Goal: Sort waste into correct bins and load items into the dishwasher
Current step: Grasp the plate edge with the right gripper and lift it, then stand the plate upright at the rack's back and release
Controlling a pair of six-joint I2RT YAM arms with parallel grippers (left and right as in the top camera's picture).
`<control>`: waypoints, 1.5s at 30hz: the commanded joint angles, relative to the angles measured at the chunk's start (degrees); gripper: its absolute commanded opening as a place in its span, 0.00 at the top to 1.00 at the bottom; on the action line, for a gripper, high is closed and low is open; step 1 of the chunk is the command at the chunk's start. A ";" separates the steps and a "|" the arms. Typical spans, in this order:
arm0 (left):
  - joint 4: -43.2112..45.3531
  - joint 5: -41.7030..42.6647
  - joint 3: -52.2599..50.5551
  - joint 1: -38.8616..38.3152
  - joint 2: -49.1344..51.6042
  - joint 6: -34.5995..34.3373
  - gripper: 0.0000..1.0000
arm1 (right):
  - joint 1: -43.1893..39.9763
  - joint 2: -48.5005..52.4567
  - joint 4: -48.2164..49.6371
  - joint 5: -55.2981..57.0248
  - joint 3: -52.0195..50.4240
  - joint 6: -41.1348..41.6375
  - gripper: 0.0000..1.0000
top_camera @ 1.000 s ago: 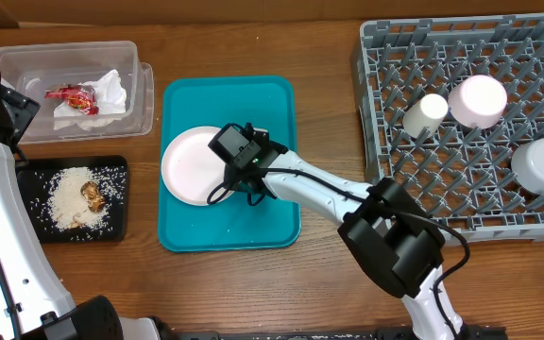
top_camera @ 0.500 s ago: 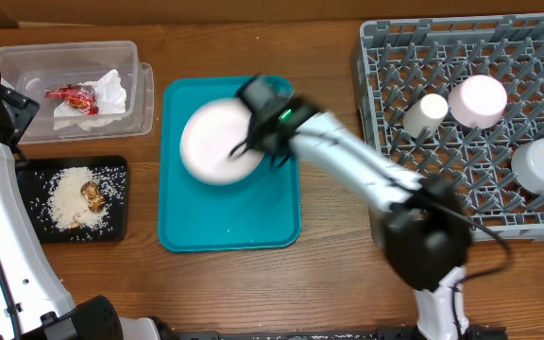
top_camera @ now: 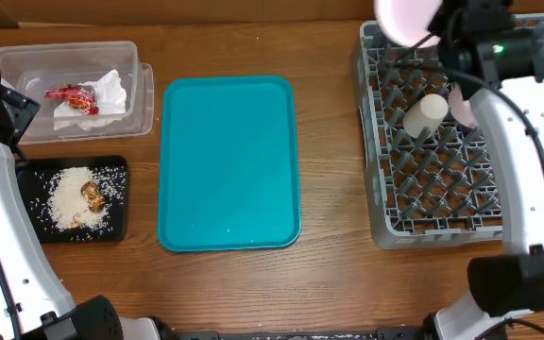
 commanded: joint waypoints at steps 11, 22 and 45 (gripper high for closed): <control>0.07 0.09 -0.07 -0.04 0.22 -0.81 0.00 | -9.38 7.17 11.78 6.71 -3.78 -18.45 0.96; 0.07 0.11 -0.09 -0.04 0.22 -0.81 0.00 | -9.44 13.66 11.80 12.48 -3.82 -22.73 0.96; 0.07 0.09 -0.07 -0.04 0.22 -0.81 0.00 | -9.49 16.28 10.67 8.66 -3.82 -23.30 0.96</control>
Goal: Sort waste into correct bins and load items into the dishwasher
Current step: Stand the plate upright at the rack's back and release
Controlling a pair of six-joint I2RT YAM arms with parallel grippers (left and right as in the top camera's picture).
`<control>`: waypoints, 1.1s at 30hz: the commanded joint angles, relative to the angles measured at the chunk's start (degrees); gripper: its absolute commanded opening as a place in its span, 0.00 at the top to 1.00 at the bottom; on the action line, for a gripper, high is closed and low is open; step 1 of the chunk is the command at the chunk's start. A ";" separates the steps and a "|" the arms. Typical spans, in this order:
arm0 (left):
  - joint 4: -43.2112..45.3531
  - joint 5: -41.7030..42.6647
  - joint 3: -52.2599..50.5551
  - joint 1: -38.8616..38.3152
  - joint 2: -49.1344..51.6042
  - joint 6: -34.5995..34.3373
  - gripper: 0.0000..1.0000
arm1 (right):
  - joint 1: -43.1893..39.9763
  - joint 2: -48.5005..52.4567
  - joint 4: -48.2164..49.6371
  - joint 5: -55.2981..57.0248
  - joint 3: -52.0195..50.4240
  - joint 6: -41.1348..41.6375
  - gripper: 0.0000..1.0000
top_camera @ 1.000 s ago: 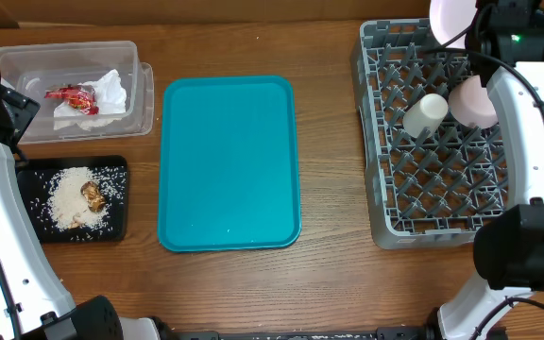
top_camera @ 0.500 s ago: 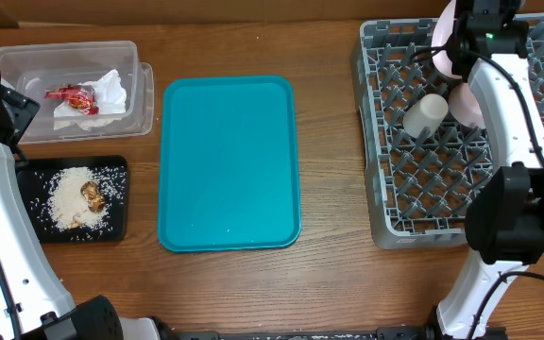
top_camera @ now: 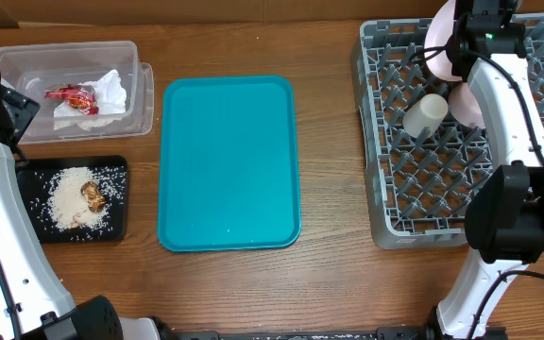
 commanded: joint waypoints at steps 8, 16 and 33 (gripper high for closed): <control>0.07 0.11 -0.07 -0.04 0.22 -0.79 0.00 | 0.33 0.70 -1.75 -4.28 -0.74 -0.24 0.96; 0.07 0.09 -0.07 -0.07 0.22 -0.79 0.00 | 0.98 0.74 -0.87 -2.64 -3.85 -0.20 0.96; 0.09 0.09 -0.09 -0.07 0.22 -0.79 0.00 | 2.89 -6.86 -0.61 -10.49 -3.56 3.26 0.90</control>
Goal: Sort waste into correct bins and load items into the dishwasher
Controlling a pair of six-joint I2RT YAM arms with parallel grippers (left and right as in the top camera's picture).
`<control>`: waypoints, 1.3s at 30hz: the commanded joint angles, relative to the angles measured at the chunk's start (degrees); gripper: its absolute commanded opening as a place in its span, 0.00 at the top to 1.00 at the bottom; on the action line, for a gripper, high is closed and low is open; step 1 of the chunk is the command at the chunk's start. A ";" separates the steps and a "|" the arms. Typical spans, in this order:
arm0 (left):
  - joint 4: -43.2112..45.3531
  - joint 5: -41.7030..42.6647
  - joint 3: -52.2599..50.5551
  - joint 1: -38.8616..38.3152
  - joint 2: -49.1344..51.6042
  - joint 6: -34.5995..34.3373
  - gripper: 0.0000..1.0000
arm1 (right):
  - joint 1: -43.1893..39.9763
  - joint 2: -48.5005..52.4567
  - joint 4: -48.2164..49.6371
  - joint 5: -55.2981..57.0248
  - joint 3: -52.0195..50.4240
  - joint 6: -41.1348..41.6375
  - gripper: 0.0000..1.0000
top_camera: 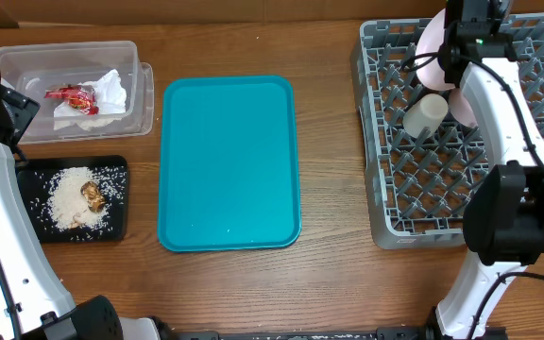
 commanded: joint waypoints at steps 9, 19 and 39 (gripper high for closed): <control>0.07 0.09 -0.07 -0.07 0.22 -0.79 0.00 | 3.67 -7.39 -1.73 -11.74 -0.13 1.36 0.55; 0.07 0.11 -0.07 -0.07 0.22 -0.79 0.00 | 3.76 -24.81 -7.19 -12.13 -0.15 24.33 0.39; 0.07 0.11 -0.09 -0.07 0.22 -0.79 0.00 | 3.82 -57.11 -41.72 -21.53 -16.57 44.81 0.12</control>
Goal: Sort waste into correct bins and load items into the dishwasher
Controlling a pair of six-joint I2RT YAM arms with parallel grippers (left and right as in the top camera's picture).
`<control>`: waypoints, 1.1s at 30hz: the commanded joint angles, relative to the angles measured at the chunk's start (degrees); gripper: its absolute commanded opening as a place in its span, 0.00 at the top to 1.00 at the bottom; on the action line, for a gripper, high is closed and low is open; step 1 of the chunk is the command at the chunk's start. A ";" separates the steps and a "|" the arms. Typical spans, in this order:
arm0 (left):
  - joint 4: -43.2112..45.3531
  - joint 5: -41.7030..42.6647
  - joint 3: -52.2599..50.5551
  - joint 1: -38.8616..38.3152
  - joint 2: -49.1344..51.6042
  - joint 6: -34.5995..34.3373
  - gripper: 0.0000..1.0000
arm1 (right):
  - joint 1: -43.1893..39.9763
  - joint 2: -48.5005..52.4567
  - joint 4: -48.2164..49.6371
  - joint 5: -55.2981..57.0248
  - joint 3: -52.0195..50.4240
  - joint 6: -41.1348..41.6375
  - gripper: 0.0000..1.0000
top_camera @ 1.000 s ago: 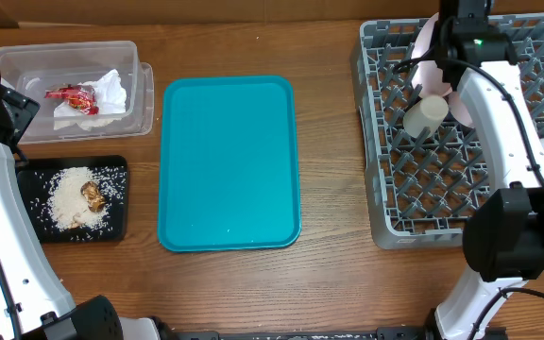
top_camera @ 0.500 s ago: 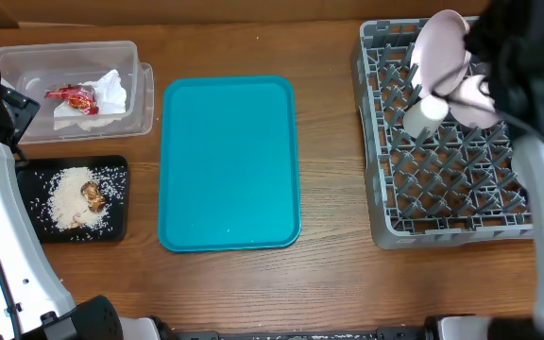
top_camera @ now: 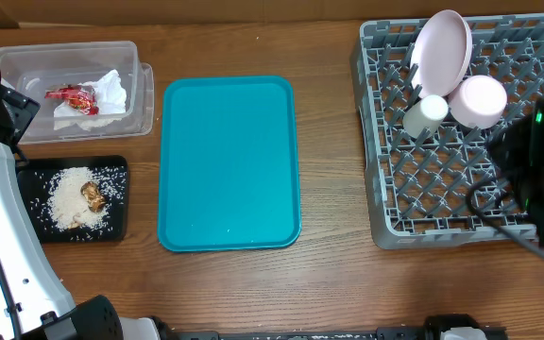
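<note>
The grey dishwasher rack (top_camera: 414,203) fills the right side of the overhead view. A pink plate (top_camera: 442,49) stands on edge in its far rows. Next to the plate are a pink bowl (top_camera: 480,100) and a white cup (top_camera: 424,115). My right arm (top_camera: 535,179) is a dark, blurred mass over the rack's right edge, apart from the plate, and its fingers cannot be made out. My left arm stays at the left edge beside the bins, and its fingers do not show clearly either.
A teal tray (top_camera: 229,162) lies in the middle of the wooden table. A clear plastic bin (top_camera: 142,94) at the back left holds a red wrapper and crumpled paper. In front of it, a black tray (top_camera: 26,231) holds rice and food scraps.
The right gripper was at the pink plate over the rack's far rows. Now the plate stands alone in the rack and the right arm is at the rack's right edge, nearer the camera.
The right gripper first held the pink plate high above the rack's far edge. Then the plate was lower, among the far rows beside the pink bowl and white cup. Now it stands there free of the gripper. The left arm has not moved.
</note>
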 commanded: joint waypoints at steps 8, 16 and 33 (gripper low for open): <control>0.07 0.09 -0.07 -0.07 0.22 -0.81 0.00 | 0.07 -9.57 -6.23 -12.17 -11.80 1.16 0.00; 0.07 0.09 -0.07 -0.07 0.22 -0.81 0.00 | 0.07 -8.31 -7.50 -12.15 -11.82 0.92 0.00; 0.07 0.09 -0.07 -0.04 0.22 -0.81 0.00 | 0.00 -14.84 1.55 -12.15 -19.54 0.46 0.00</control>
